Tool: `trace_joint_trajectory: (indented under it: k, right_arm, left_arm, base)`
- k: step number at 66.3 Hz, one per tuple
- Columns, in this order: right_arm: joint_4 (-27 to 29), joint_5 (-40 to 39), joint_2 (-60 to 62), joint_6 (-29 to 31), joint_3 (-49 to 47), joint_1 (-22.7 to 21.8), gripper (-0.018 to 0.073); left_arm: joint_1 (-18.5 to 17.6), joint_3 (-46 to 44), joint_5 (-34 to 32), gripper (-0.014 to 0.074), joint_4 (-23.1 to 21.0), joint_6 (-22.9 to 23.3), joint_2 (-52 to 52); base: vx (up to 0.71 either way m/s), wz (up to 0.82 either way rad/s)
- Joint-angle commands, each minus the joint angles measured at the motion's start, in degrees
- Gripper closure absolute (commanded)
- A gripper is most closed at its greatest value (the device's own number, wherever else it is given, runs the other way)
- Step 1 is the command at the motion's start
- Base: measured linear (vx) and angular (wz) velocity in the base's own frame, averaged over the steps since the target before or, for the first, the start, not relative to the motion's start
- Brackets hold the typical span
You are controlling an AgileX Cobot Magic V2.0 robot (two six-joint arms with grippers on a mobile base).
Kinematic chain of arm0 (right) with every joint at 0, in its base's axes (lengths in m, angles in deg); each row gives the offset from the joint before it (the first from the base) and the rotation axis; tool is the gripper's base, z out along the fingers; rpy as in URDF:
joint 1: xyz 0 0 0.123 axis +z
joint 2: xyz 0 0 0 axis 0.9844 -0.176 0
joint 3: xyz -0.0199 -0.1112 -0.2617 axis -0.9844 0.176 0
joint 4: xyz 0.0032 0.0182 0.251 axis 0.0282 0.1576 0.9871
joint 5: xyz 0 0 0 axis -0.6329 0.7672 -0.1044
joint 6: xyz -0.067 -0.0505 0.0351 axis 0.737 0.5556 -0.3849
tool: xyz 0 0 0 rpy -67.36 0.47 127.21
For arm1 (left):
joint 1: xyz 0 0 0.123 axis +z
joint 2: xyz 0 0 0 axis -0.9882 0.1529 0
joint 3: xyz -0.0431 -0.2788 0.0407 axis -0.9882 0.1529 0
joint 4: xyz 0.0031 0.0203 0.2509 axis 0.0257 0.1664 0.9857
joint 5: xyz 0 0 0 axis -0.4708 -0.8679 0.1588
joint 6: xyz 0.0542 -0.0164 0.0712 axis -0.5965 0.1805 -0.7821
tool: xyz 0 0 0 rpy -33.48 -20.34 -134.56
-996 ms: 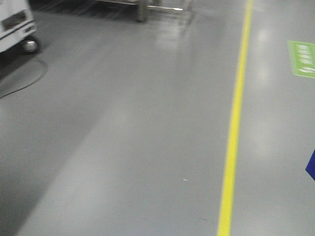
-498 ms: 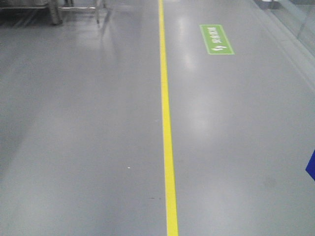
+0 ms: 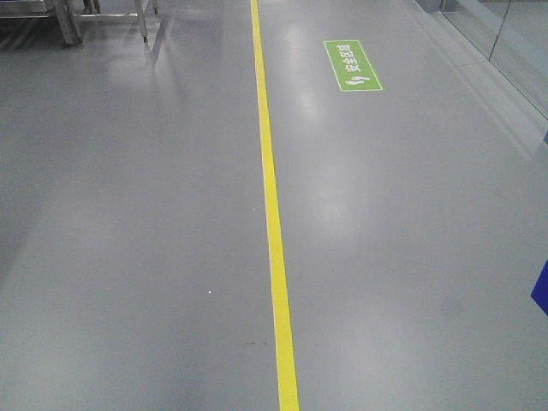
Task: Pour parts from conveyor to right shelf
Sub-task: 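Drive along the yellow-lined aisle carrying the block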
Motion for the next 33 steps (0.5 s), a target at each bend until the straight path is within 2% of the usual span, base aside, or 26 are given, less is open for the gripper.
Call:
trace_joint_trajectory:
  k: [1,33]
  right_arm:
    - [0.09,-4.48,-0.53,0.47,-1.65,-0.12,0.0566]
    - [0.09,-4.48,-0.53,0.47,-1.65,-0.12,0.0565]
  left_arm:
    - [-0.27,-1.12,-4.52,0.0602,-0.45,0.49,0.99]
    - [-0.27,-1.12,-4.52,0.0602,-0.45,0.49,0.99]
  base:
    - [0.04,0.03]
    - [0.1,-0.03]
